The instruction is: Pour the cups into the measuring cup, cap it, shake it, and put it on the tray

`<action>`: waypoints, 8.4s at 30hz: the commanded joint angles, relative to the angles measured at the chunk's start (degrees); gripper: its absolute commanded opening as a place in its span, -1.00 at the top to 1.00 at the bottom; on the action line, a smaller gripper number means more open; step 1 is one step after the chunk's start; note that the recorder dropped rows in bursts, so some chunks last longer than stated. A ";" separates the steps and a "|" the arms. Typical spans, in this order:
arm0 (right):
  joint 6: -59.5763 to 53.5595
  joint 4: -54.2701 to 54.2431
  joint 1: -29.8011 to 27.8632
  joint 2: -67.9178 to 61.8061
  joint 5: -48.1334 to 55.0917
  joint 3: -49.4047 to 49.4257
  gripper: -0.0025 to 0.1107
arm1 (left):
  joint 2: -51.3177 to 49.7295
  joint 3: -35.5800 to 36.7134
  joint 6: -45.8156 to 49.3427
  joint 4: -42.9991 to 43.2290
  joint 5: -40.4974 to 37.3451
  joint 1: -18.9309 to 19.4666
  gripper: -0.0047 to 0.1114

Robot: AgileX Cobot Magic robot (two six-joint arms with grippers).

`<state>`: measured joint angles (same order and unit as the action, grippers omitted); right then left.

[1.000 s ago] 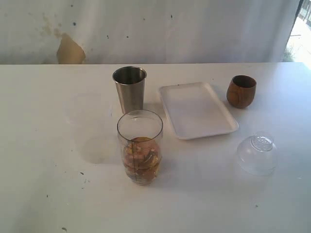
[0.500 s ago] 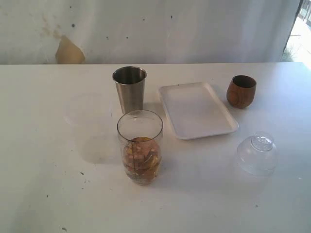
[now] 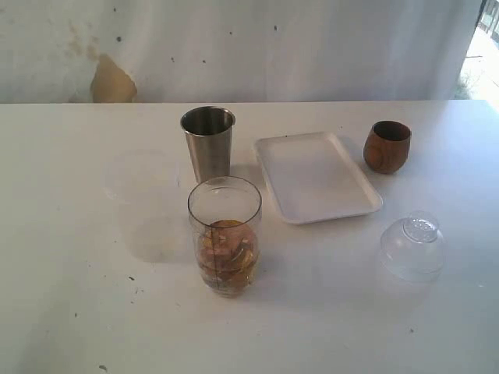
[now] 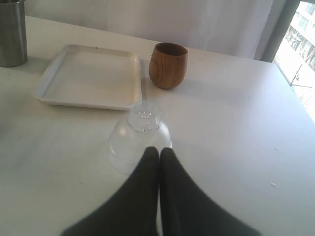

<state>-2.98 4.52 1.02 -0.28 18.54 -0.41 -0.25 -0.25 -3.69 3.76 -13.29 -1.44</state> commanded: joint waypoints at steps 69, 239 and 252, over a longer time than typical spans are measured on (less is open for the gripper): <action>4.22 -0.78 0.71 -98.46 35.54 -66.68 -0.27 | 0.25 0.25 -0.38 -0.30 -0.04 0.14 0.92; 11.30 -4.52 35.54 -95.69 47.88 -91.52 0.96 | 0.25 0.25 -0.38 -0.30 -0.04 0.14 0.92; 11.30 -4.52 35.54 -97.33 45.95 -91.52 0.96 | 0.25 0.25 -0.38 -0.30 -0.04 0.14 0.92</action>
<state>8.17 -0.39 36.57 -97.51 65.28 -92.00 -0.25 -0.25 -3.84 3.76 -13.29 -1.22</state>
